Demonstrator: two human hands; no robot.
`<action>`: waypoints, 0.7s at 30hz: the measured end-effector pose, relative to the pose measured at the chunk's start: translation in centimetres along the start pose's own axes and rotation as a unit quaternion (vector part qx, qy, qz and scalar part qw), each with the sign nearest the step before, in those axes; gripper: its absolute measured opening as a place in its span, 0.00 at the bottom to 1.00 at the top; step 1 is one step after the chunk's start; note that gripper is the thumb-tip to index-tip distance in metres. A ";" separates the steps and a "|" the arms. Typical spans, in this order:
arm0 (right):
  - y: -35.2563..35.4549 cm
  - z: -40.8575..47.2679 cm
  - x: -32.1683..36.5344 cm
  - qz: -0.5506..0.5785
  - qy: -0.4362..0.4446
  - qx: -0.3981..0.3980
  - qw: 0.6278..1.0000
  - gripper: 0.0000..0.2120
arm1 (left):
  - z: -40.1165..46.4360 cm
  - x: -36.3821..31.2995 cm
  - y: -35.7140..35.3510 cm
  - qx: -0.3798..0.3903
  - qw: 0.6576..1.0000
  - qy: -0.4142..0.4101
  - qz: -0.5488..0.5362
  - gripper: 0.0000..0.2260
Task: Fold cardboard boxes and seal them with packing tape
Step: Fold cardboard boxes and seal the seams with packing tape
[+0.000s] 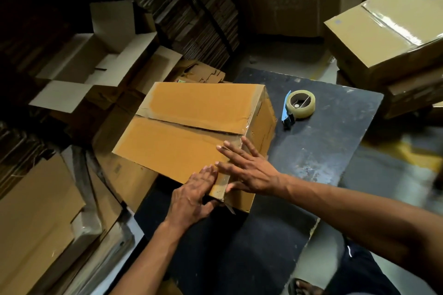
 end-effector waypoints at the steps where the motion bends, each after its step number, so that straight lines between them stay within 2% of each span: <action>1: -0.4 -0.5 0.0 -0.002 0.005 0.000 1.000 0.38 | 0.0 0.0 0.0 0.002 1.000 0.001 0.001 0.44; 6: 0.2 -1.8 -0.8 -0.011 0.012 0.048 0.999 0.41 | 0.0 0.0 -0.2 0.004 1.000 0.014 0.003 0.45; 10: 0.6 -1.2 0.7 0.014 -0.022 0.037 0.999 0.43 | 0.0 -0.2 -0.1 0.000 1.000 0.016 0.003 0.44; 14: -0.6 -1.7 0.7 0.000 0.002 0.066 0.998 0.42 | 0.0 0.0 -0.3 0.004 1.000 0.020 0.019 0.43; 17: -1.0 -2.0 -0.3 -0.040 0.022 0.109 0.993 0.48 | 0.0 -0.3 -0.3 0.003 1.000 0.021 0.021 0.42; 21: -0.8 -2.0 0.1 -0.013 0.014 0.122 0.992 0.56 | 0.1 -1.1 -0.1 -0.013 0.999 0.036 0.011 0.44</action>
Point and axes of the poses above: each hand's wrist, its own z-axis towards the middle knuckle, its own y-axis out of the back of the hand, x = y × z, the point moved 6 cm from there along z, towards the middle knuckle, and after that the axes turned 14 degrees about x, right-handed, at the moved point
